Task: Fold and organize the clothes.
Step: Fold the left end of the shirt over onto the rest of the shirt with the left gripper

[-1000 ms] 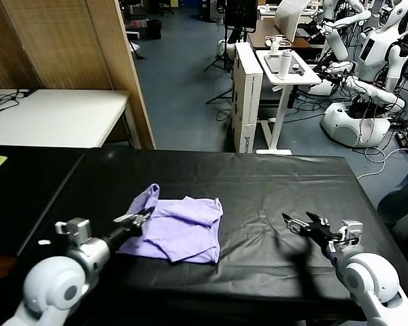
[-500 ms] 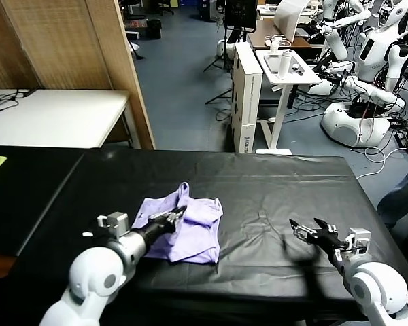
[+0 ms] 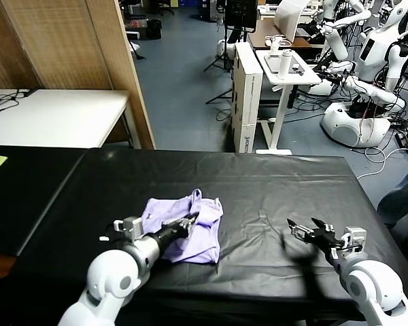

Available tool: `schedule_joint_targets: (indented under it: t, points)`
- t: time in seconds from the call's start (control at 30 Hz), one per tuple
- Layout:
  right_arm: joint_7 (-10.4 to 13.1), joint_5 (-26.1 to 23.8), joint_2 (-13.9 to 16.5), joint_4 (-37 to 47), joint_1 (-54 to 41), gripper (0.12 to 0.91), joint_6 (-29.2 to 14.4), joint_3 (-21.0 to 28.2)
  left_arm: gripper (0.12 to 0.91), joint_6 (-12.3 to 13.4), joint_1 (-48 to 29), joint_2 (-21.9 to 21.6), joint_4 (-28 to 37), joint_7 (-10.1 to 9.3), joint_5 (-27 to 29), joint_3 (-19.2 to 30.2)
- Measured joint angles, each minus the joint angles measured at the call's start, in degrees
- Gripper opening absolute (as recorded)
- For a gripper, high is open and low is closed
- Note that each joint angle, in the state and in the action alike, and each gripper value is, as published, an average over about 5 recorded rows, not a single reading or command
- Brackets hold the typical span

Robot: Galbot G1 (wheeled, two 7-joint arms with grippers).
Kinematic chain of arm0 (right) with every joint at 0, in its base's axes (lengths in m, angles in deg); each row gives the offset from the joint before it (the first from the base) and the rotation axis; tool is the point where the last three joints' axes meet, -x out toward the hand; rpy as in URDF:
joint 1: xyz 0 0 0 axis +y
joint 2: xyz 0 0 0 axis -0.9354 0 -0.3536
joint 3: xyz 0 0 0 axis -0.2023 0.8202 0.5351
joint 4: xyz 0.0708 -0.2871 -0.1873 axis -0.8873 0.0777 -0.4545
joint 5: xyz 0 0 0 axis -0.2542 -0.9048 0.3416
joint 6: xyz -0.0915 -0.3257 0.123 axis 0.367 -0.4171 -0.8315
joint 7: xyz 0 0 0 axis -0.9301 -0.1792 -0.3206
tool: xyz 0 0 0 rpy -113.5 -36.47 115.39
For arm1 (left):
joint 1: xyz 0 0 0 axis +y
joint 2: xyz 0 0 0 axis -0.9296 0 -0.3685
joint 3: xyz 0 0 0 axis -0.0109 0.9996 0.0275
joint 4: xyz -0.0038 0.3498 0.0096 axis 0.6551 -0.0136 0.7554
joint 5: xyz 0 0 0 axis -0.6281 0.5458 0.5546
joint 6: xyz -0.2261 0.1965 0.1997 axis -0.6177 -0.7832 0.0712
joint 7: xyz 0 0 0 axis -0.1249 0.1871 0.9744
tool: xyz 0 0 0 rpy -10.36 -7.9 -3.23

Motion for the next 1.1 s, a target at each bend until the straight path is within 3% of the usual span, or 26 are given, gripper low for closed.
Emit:
schedule_joint_targets:
  t: [0.9, 1.0, 1.1]
  points:
    - [-0.54, -0.64, -0.03, -0.14, -0.19, 0.907, 0.14, 0.8, 0.167, 0.01, -2.02, 5.36, 5.63, -0.76, 2.98, 1.76]
    - [-0.88, -0.72, 0.03, -0.63, 0.04, 0.907, 0.13, 1.1, 0.233, 0.01, -1.82, 5.86, 5.77, -0.46, 3.96, 1.82]
    - [-2.05, -0.87, 0.37, -1.31, 0.43, 0.907, -0.08, 1.66, 0.403, 0.01, -1.55, 6.27, 5.25, -0.51, 4.03, 1.7]
